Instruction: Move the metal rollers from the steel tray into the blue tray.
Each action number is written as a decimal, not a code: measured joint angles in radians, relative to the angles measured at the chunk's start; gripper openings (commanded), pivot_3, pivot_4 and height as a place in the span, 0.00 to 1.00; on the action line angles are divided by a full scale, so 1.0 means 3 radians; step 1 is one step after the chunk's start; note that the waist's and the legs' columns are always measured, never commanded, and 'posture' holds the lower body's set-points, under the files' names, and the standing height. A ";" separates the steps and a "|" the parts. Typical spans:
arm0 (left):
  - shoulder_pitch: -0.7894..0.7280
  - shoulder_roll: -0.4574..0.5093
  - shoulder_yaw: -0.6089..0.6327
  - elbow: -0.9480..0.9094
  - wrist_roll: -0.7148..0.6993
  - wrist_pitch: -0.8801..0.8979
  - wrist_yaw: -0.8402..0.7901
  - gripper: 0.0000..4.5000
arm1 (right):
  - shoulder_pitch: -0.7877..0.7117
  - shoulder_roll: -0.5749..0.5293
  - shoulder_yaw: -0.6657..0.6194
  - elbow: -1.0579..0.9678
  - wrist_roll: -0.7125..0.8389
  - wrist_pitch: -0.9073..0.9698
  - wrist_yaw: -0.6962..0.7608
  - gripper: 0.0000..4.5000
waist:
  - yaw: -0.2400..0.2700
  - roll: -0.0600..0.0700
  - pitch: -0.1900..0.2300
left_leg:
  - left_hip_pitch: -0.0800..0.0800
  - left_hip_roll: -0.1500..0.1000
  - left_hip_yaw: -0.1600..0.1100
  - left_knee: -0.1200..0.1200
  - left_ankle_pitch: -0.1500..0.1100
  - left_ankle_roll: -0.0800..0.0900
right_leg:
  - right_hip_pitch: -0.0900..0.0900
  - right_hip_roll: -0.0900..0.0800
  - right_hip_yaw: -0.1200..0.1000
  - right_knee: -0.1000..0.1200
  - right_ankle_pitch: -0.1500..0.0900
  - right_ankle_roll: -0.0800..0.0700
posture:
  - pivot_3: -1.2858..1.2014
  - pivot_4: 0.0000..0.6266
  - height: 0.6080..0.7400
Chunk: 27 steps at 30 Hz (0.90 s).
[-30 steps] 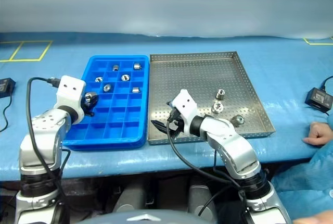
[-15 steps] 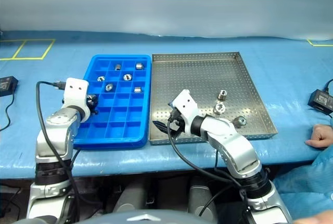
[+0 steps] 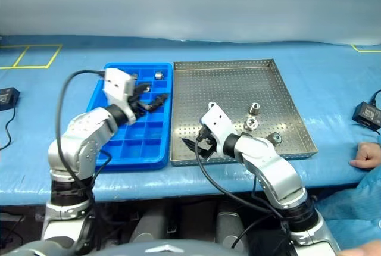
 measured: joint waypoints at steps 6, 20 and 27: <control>-0.0343 0.0138 -0.0685 0.0785 0.0268 -0.0258 -0.0292 0.88 | 0.0268 -0.0161 -0.0108 -0.0197 -0.0066 0.0130 -0.0123 1.00 | -0.0112 0.0000 0.0000 | 0.0000 -0.0008 -0.0001 0.0000 -0.0001 0.0001 | -0.0001 0.0001 0.0000 -0.0002 0.0000 0.0001 | 0.45 0.24 1.00; -0.0864 -0.0320 -0.1035 0.2052 0.0532 -0.0522 -0.0427 0.88 | 0.0528 -0.0023 -0.0189 -0.0490 -0.0086 0.0211 -0.0438 1.00 | -0.0349 0.0001 0.0000 | -0.0001 0.0002 -0.0002 -0.0001 -0.0002 0.0004 | -0.0002 0.0001 0.0002 -0.0002 0.0000 0.0003 | 0.42 0.24 1.00; -0.0925 -0.0334 -0.1180 0.2257 0.0710 -0.0585 -0.0542 0.88 | 0.0527 0.0031 -0.0190 -0.0496 -0.0082 0.0211 -0.0456 1.00 | -0.0395 0.0001 -0.0001 | -0.0001 0.0003 -0.0002 -0.0002 -0.0002 0.0004 | -0.0002 0.0000 0.0002 -0.0002 0.0000 0.0003 | 0.42 0.24 1.00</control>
